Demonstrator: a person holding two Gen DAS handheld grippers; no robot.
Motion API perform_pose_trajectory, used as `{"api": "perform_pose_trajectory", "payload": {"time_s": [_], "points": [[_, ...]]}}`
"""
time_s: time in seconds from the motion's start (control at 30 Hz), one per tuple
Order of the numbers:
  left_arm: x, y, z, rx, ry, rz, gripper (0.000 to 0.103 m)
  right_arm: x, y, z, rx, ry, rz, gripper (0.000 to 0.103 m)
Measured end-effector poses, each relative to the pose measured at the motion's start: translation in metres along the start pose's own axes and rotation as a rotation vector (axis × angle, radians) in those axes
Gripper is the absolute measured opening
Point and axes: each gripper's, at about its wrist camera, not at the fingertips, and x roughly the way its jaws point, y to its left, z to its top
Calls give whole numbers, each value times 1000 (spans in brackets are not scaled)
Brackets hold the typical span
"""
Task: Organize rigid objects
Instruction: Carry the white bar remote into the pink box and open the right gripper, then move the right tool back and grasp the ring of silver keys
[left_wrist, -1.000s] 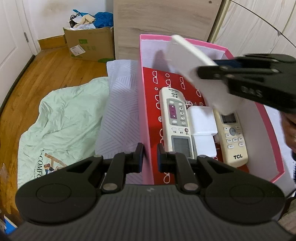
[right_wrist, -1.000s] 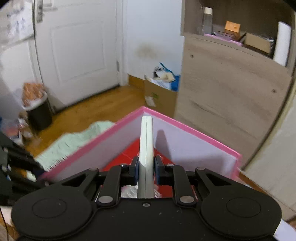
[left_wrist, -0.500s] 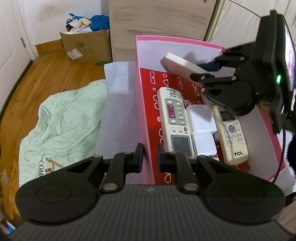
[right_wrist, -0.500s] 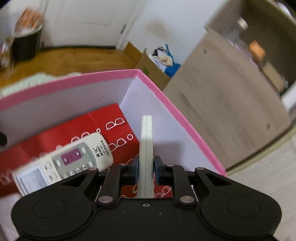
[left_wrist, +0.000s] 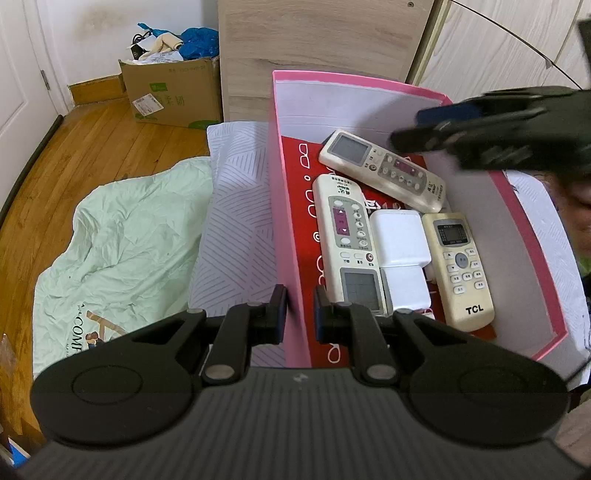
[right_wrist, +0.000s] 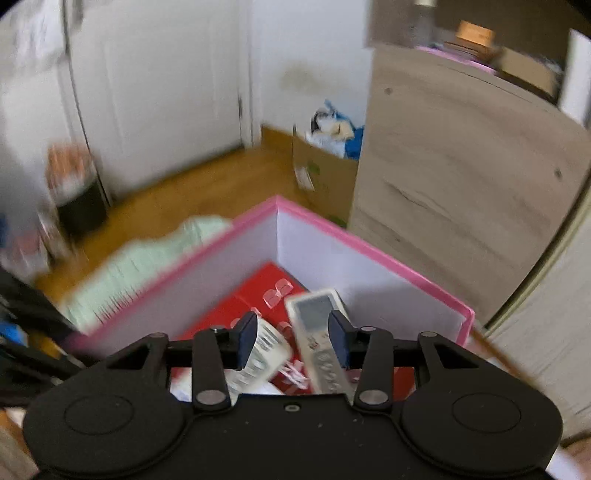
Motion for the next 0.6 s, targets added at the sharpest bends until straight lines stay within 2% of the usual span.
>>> {"api": "perform_pose_trajectory", "payload": {"time_s": [0.17,0.27,0.37,0.5,0.6], "points": [[0,2,0,-12,3,-6,12,-34,-14,-13,127,-20,46,48],[0,3,0,-20,6,-10,12,-50,-21,-26,166,3,11,48],[0,6,0,-30,11,-26,12,-75,-32,-47,216,-19,-32,48],[-3,14,2,-77,15,-60,12,-105,-36,-86,192,-92,-51,48],[-6,10,1,-55,4,-51,12,-119,-37,-111,163,-124,-103,58]]}}
